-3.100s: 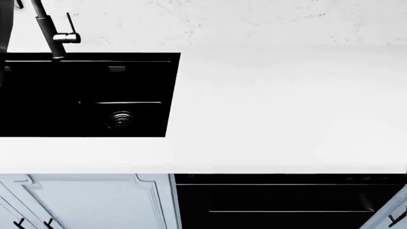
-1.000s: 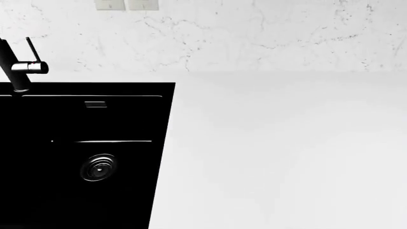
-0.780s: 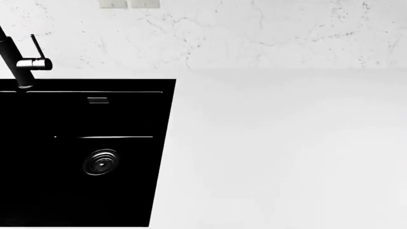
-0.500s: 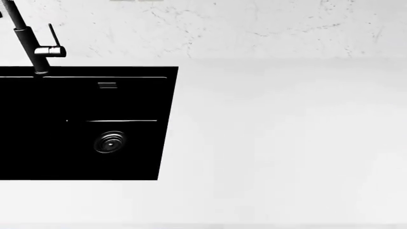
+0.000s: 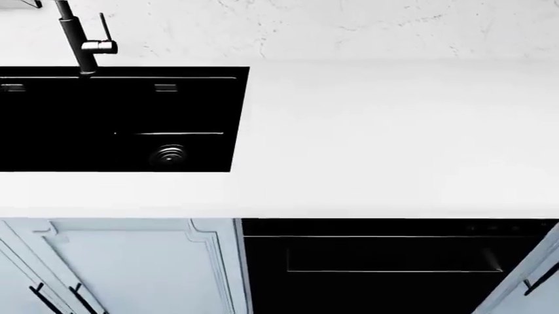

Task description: Pick and place the shaker into the drawer. Then close the cabinet.

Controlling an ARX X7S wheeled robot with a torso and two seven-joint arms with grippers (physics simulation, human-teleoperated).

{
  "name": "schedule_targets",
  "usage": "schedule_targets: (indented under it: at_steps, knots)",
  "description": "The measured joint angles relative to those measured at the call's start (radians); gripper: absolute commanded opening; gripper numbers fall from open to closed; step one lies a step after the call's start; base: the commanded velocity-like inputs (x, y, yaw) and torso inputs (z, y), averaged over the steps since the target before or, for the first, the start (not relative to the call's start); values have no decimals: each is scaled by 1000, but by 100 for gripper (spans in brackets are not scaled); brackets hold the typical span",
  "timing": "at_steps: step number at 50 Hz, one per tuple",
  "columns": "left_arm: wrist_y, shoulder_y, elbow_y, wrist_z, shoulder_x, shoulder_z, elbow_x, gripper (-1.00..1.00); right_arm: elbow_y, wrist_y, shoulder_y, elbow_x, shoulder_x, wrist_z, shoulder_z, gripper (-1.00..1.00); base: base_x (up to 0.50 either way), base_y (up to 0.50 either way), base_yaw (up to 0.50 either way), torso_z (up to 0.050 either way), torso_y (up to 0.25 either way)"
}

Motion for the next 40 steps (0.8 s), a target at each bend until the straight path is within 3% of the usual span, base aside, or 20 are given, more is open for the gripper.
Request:
schedule_targets:
  at_steps: [8,11,16,23,32,40]
  knots:
    - [5,5,-6,10,-1,22,-18,-100,15,-2,1,8,4,11,1,-100,-313,4,0,0,0]
    - [-45,93,97,-54,-21,22,-64,-100,-56,59,-50,4,4,3,4,-100,0,0,0,0,0]
    - [-177,418,452,-253,-78,-4,-211,-100,-376,316,-297,-34,-8,-35,9,-100,0,0,0,0,0]
    - [-293,958,1068,-447,-188,-53,-377,-100,-1044,667,-733,-46,-22,21,15,-100,0,0,0,0,0]
    - [-331,1474,1539,-515,-300,-118,-453,-100,-1590,869,-1127,105,-30,211,60,-100,0,0,0,0,0]
    - [-329,1734,1733,-515,-357,-154,-455,-100,-1796,948,-1317,560,43,593,181,-100,0,0,0,0,0]
